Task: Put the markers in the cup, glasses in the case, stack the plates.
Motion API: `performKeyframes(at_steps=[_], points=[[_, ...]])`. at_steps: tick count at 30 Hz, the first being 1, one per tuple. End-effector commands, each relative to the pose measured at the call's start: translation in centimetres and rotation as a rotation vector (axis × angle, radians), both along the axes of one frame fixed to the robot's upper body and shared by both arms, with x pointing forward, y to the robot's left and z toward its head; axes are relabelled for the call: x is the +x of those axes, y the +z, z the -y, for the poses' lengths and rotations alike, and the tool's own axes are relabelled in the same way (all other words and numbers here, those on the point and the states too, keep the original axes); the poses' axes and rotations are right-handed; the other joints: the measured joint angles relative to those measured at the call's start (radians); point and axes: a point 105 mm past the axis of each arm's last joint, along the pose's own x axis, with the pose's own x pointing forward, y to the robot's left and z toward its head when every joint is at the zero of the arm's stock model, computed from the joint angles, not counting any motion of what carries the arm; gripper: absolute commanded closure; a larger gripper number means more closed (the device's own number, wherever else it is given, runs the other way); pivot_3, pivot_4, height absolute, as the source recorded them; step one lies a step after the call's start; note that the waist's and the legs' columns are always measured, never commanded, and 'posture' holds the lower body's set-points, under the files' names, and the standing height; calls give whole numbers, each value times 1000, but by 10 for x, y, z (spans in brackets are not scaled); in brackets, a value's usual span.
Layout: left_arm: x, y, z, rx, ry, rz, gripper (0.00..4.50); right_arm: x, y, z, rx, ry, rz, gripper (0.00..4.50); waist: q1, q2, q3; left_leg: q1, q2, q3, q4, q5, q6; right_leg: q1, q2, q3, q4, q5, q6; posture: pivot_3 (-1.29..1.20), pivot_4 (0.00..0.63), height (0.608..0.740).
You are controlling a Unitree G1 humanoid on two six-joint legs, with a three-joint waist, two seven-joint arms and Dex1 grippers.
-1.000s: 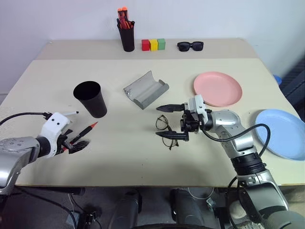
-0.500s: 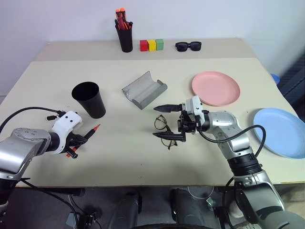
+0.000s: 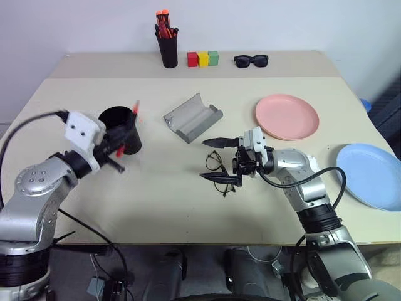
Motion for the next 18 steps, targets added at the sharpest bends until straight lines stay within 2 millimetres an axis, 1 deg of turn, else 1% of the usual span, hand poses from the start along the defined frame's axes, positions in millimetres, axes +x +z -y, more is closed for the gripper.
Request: performKeyframes(at_steps=[1,3,5,7,11,15,18], points=[[11,30,-25,-111,150,137,4433,8,16,-1,56,-36,55,51,-1,0,0,0,0,0,0,0,0,0,0,0,0,0,0,0,150,740],[14,36,-34,-194,165,193,4433,14,20,-3,83,-68,67,51,-9,0,0,0,0,0,0,0,0,0,0,0,0,1,0,0,150,740],[18,34,-47,-221,239,224,4433,18,22,-5,93,-80,79,51,-9,0,0,1,0,1,0,0,0,-1,0,1,0,1,0,0,150,740],[22,30,-51,-256,278,240,4433,20,23,-7,99,-82,83,51,-5,0,0,1,0,1,0,0,0,-1,0,1,0,1,0,0,150,740],[27,21,-43,-303,283,259,4433,22,24,-13,106,-75,92,51,1,0,0,0,-1,1,1,0,0,0,0,1,0,1,1,0,150,740],[25,27,-28,-334,226,292,4433,24,24,-13,104,-74,94,51,-1,0,0,0,-1,0,3,0,0,1,0,1,0,2,2,0,150,740],[23,32,-25,-336,198,310,4433,25,25,-13,103,-75,97,51,-3,0,0,0,-1,0,3,0,0,1,0,1,0,2,2,0,150,740]])
